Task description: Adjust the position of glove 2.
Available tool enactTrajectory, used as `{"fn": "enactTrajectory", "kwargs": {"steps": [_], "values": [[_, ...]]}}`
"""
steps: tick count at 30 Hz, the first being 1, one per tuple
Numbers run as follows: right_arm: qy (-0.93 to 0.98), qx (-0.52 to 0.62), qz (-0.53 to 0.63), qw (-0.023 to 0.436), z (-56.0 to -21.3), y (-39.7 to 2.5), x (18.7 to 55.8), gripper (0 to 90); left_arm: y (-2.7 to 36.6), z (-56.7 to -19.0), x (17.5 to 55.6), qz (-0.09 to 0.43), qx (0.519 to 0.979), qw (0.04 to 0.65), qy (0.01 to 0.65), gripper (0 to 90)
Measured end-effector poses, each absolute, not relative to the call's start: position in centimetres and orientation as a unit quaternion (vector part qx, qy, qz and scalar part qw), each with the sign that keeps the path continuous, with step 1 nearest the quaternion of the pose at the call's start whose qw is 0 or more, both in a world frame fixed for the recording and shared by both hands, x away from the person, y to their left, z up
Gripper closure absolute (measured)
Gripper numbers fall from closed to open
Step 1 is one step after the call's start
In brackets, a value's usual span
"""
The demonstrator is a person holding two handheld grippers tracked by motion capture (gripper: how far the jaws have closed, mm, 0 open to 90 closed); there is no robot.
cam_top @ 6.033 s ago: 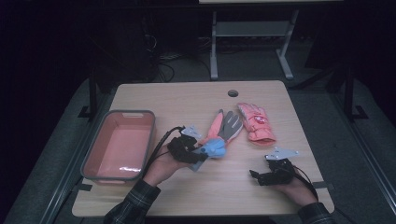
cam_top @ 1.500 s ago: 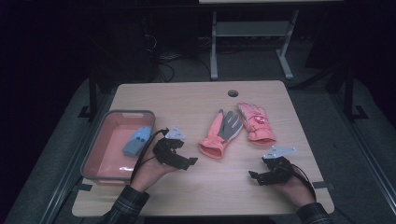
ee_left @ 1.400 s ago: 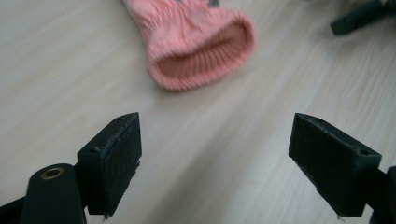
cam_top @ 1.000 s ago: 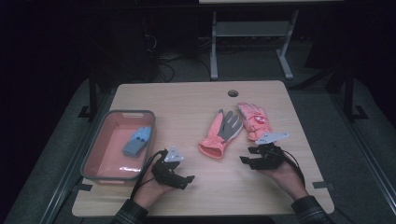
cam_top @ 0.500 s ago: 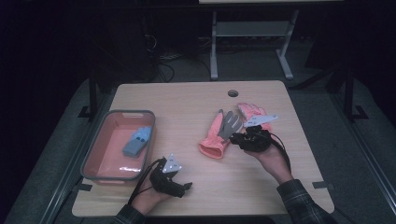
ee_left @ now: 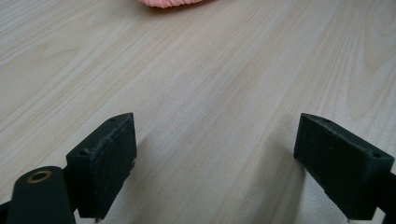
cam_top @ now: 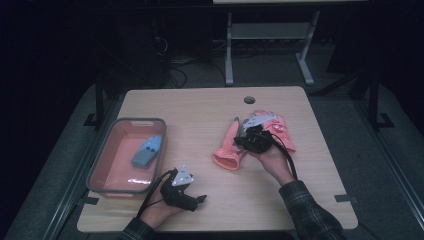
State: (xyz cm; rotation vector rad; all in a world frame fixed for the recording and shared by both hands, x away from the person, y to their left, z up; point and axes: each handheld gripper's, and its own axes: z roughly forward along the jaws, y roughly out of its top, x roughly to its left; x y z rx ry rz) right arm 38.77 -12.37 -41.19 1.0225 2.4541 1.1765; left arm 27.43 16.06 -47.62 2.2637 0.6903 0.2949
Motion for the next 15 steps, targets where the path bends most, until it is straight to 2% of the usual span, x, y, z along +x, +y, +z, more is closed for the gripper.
{"fn": "enactTrajectory", "kwargs": {"steps": [4,15], "values": [[0.843,0.347,0.393,0.12,-41.8,-12.0,39.4,90.0,16.1,-47.6,27.4,0.115,0.882,0.37,0.269,12.3],[0.858,0.34,0.372,0.095,-43.6,-11.5,39.4,90.0,16.1,-47.6,27.5,0.114,0.883,0.369,0.268,12.3]]}}
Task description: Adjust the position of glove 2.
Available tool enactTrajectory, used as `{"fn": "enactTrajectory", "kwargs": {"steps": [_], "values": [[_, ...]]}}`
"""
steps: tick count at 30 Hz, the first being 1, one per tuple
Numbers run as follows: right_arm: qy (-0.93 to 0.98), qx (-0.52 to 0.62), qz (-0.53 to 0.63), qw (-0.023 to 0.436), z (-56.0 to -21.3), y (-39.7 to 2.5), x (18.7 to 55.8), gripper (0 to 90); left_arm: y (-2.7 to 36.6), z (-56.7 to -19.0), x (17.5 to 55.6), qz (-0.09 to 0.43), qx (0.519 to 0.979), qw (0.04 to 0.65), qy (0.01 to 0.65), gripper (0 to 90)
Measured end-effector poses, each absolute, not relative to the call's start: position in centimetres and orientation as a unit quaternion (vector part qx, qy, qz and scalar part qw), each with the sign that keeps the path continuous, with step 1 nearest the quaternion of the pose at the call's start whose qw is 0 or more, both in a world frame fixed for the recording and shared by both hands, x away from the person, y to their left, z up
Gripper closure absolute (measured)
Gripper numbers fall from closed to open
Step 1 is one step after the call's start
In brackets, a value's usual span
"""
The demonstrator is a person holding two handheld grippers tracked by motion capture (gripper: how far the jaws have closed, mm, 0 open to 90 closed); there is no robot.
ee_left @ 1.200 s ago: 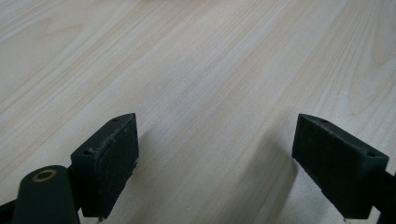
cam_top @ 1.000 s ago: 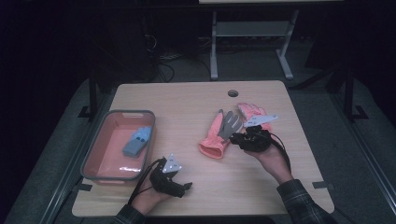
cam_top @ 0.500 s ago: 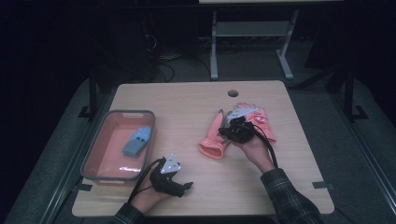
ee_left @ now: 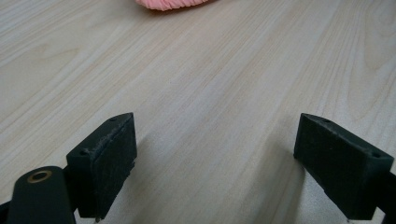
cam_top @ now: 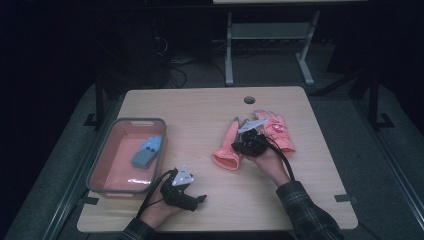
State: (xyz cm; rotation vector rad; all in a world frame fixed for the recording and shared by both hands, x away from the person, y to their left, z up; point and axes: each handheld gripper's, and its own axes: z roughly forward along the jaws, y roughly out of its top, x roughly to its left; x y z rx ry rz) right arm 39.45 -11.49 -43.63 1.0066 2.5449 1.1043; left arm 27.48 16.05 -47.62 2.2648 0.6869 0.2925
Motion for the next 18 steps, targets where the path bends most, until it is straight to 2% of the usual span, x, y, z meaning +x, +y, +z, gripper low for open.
{"fn": "enactTrajectory", "kwargs": {"steps": [18], "values": [[0.881,0.304,0.358,0.059,-43.3,-12.9,35.0,89.9,16.0,-47.6,27.5,0.114,0.881,0.371,0.27,12.3]]}}
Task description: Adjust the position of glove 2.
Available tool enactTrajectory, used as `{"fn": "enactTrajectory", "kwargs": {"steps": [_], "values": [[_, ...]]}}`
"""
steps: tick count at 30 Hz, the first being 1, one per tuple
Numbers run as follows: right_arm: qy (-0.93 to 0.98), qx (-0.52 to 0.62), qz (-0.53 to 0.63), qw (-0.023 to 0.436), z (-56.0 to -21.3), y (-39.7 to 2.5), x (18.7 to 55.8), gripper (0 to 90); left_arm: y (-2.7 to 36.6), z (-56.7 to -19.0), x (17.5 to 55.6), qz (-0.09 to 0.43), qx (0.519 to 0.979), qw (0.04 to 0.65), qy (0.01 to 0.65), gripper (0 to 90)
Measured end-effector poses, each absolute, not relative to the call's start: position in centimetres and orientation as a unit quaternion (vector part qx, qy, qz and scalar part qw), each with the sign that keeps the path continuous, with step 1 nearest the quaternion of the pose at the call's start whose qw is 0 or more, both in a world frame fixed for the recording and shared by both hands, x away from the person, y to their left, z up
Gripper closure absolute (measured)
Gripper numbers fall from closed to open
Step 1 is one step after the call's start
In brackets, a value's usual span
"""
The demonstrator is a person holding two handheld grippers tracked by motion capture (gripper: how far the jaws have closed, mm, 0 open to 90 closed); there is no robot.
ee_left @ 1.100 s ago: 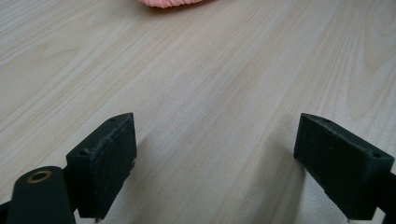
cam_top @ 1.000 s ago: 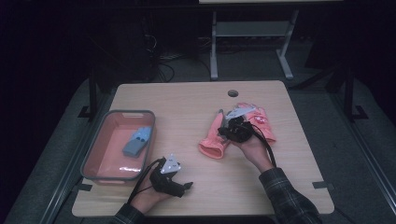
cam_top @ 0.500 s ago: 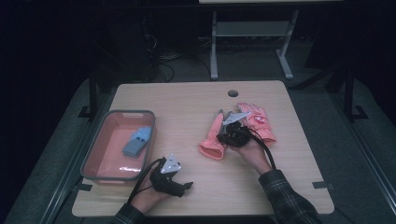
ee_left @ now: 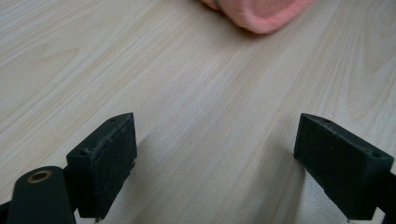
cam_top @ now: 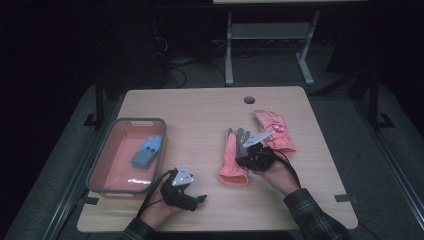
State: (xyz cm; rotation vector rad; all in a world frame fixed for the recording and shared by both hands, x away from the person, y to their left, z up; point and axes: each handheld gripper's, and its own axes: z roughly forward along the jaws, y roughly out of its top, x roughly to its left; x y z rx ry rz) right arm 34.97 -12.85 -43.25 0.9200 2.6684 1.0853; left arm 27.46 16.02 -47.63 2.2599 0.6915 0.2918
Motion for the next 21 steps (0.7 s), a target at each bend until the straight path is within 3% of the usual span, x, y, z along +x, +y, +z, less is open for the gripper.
{"fn": "enactTrajectory", "kwargs": {"steps": [21], "values": [[0.877,0.324,0.352,0.052,-43.2,-19.6,29.8,89.9,16.0,-47.6,27.5,0.114,0.881,0.371,0.27,12.4]]}}
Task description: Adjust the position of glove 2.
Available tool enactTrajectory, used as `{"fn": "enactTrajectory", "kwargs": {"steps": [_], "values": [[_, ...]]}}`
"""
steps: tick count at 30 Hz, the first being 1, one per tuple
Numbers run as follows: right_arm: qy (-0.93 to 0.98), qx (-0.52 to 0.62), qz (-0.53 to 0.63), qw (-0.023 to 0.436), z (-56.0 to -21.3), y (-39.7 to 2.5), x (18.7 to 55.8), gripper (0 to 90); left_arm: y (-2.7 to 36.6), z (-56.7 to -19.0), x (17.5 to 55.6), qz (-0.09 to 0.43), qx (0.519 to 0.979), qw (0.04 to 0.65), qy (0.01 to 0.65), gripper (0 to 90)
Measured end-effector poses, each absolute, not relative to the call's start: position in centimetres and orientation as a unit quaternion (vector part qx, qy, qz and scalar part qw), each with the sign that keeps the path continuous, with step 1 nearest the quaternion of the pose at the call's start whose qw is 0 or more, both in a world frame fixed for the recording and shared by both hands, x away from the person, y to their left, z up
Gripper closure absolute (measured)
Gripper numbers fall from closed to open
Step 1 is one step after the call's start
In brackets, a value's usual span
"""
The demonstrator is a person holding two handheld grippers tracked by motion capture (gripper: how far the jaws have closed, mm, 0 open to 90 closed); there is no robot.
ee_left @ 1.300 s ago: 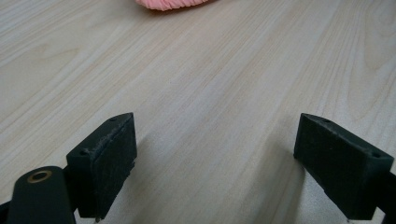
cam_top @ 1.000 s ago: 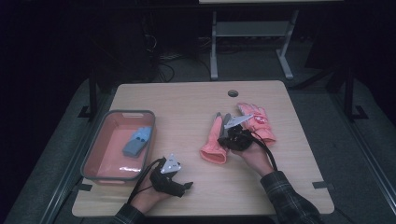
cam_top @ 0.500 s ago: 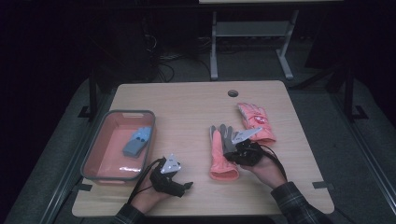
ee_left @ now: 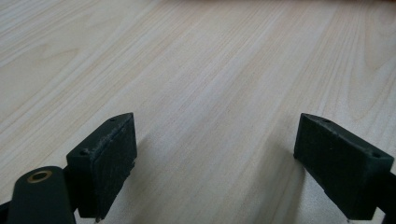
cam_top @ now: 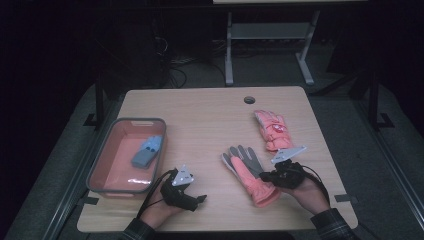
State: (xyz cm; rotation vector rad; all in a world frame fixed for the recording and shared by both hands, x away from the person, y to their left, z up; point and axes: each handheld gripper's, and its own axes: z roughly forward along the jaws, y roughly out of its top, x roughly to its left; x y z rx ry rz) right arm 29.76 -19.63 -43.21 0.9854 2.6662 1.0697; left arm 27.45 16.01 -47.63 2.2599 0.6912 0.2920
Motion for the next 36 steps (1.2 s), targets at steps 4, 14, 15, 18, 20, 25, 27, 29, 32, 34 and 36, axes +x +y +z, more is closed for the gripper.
{"fn": "enactTrajectory", "kwargs": {"steps": [4,14,15,18,20,25,27,29,32,34,36], "values": [[0.871,0.34,0.351,0.054,-43.2,-21.0,29.7,90.0,16.0,-47.6,27.4,0.114,0.881,0.371,0.27,12.3],[0.864,0.338,0.368,0.059,-42.4,-21.4,30.2,88.0,16.0,-47.6,27.4,0.114,0.881,0.371,0.27,12.4],[0.862,0.34,0.371,0.065,-42.3,-21.3,30.5,88.0,16.0,-47.6,27.4,0.114,0.881,0.371,0.27,12.3],[0.863,0.344,0.362,0.076,-42.2,-20.6,31.3,88.7,16.0,-47.6,27.5,0.115,0.882,0.371,0.269,12.3],[0.867,0.345,0.352,0.077,-42.5,-20.1,32.0,88.7,16.0,-47.6,27.5,0.115,0.882,0.371,0.269,12.3],[0.88,0.329,0.337,0.059,-43.5,-18.5,32.3,89.8,16.0,-47.6,27.5,0.113,0.881,0.371,0.27,12.3],[0.884,0.323,0.333,0.055,-43.8,-17.8,32.3,89.8,16.0,-47.6,27.4,0.113,0.882,0.37,0.27,12.3],[0.89,0.311,0.33,0.053,-44.1,-16.8,32.2,89.9,16.0,-47.6,27.4,0.113,0.881,0.37,0.271,12.3],[0.893,0.301,0.332,0.046,-44.2,-15.7,32.2,89.9,16.0,-47.6,27.4,0.113,0.881,0.37,0.271,12.3],[0.895,0.292,0.334,0.042,-44.3,-14.8,32.2,89.9,16.0,-47.6,27.5,0.115,0.882,0.37,0.27,12.3],[0.898,0.282,0.336,0.038,-44.4,-13.7,32.2,89.9,16.0,-47.6,27.5,0.114,0.882,0.37,0.27,12.3]]}}
